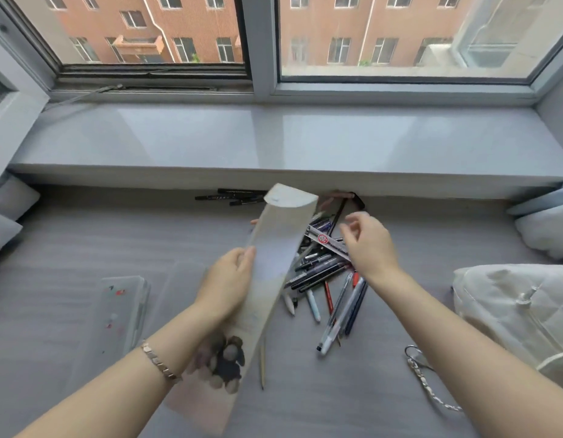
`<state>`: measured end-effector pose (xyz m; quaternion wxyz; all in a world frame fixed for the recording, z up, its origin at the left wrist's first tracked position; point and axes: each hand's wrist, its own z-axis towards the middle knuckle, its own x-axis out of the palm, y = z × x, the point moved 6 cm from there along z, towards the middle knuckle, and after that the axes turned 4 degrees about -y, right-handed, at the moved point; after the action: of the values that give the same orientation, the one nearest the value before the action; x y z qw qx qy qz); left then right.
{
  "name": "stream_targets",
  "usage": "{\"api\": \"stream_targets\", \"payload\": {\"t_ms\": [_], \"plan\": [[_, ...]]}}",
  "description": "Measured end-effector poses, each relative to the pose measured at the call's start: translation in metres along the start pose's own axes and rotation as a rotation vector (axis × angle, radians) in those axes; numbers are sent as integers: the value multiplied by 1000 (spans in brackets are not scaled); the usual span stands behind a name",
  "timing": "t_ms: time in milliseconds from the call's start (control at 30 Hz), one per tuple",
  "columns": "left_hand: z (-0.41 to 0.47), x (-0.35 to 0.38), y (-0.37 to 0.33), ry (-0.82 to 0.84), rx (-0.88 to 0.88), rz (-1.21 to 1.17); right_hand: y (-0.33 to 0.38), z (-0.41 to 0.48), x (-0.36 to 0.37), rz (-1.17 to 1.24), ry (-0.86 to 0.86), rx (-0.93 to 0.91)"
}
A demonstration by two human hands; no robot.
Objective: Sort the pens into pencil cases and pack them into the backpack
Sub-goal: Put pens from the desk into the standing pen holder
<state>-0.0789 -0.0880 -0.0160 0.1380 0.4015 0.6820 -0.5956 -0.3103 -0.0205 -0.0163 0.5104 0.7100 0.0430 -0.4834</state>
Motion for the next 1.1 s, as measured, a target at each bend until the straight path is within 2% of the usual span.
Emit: {"api": "stream_targets", "payload": {"t_ms": [100,233,300,467,534,634,700,801,934,1034,1101], "plan": [[2,-10,11,-56,-22,-3,-18,-3,37,-439,210,-62],[-6,-9,26,-33,-56,27,-20,-6,48,-646,202,-228],[-10,-7,30,-14,-79,34,-15,-4,41,-627,117,-318],[-24,-2,35,53,-115,58,9,-20,-21,-335,-373,-583],[-30,2,32,97,-81,78,26,-40,-42,-262,-472,-733],[-41,12,21,201,-30,76,52,-79,-38,-228,-354,-1032],[-49,19,16,267,16,68,57,-102,-21,-236,-225,-1127],[-57,22,10,273,87,107,55,-126,7,-162,-6,-1128],[-67,13,10,137,101,166,58,-151,24,-45,157,-1055],[-65,8,18,52,43,88,49,-147,16,83,45,-922],[-61,8,22,41,3,35,33,-131,6,168,-140,-680]]}}
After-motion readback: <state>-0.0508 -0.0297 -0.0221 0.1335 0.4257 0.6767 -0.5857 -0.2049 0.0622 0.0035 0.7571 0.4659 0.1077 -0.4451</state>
